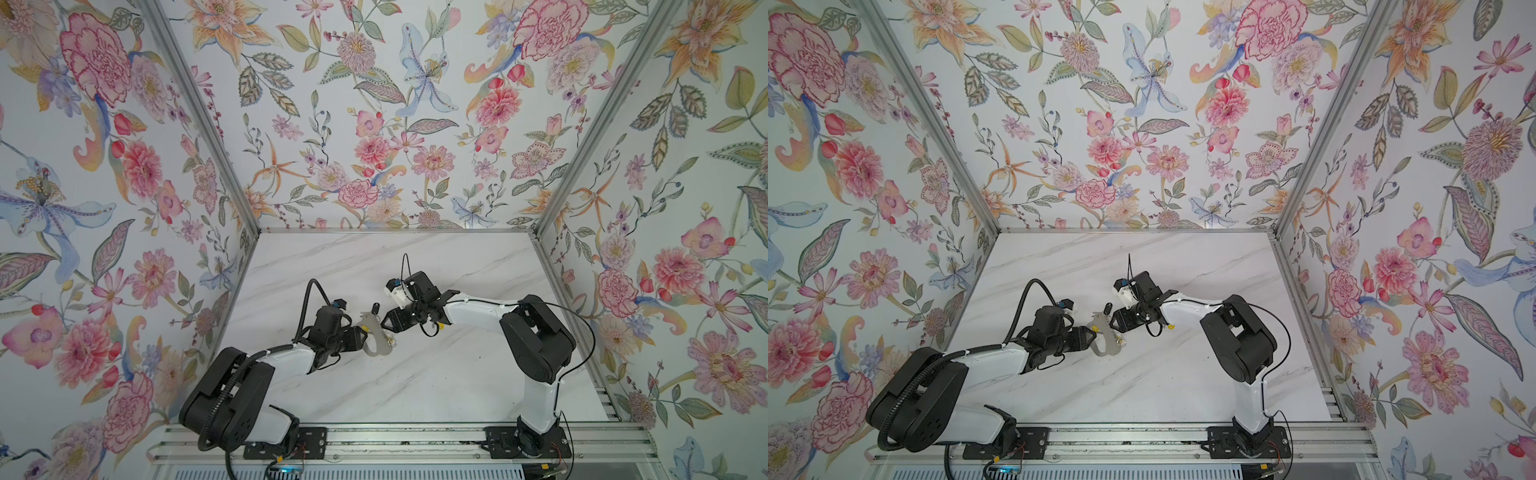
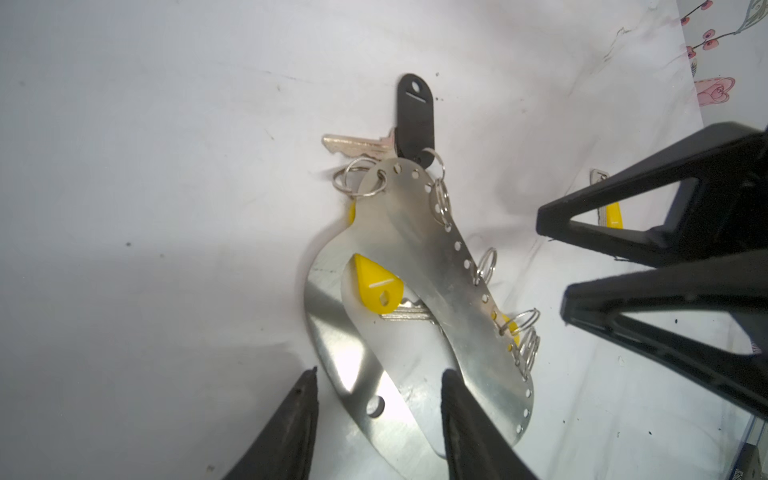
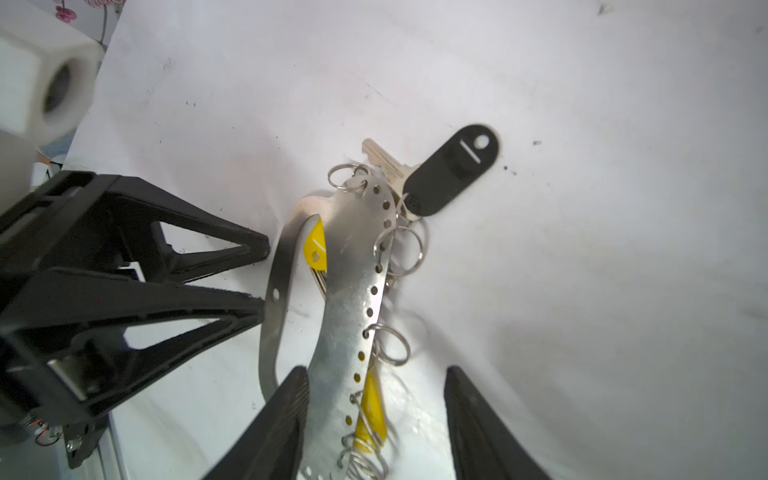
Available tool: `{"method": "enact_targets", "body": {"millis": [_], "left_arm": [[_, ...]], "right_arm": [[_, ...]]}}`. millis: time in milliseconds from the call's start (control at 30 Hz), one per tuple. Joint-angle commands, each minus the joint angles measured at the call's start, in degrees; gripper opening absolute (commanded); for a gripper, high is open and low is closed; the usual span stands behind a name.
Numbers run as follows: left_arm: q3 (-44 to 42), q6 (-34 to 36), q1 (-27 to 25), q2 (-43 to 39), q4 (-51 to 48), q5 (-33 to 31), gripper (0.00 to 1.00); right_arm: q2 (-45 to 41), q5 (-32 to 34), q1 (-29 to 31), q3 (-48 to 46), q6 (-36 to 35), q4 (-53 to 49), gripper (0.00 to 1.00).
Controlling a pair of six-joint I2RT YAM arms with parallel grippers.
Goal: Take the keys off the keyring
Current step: 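Grasp the steel plate edge with the left gripper beside the right gripper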
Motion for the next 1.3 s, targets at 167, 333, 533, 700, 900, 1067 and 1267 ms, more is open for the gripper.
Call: {"method": "enact_targets", "body": {"millis": [167, 333, 533, 700, 900, 1067, 1267], "left_arm": [[0.21, 0.68, 0.0, 0.79, -3.22, 1.62, 0.5], [-0.16, 0.52, -0.03, 1.82, -1.95, 2.38, 0.49], [-0.6, -0.09, 0.04, 2.81, -0.25, 3.23, 0.47], [-0.49, -0.56, 0.74, 1.09, 0.36, 4.17, 0.48], [-0.1, -0.56, 1.83, -1.73, -0.01, 5.03, 0.48], [-0.84, -1.0, 2.27, -1.76, 1.27, 6.07, 0.47], [-0.07, 0.39, 3.01, -4.83, -2.32, 4.4, 0.47]], "right_arm": [[5.95, -4.88, 2.2, 4.08, -0.78, -1.98, 0.53], [8.1, -10.02, 2.91, 4.76, 0.69, 0.06, 0.51], [5.64, -16.51, 2.49, 1.8, 5.65, 7.68, 0.47], [3.01, -21.58, 1.7, -1.86, 12.59, 17.65, 0.4], [3.44, -23.36, 1.26, -3.43, 15.65, 22.05, 0.35], [5.23, -23.01, 1.89, -3.15, 16.53, 22.92, 0.34], [5.15, -21.87, 1.18, -3.42, 16.09, 21.67, 0.19]]}}
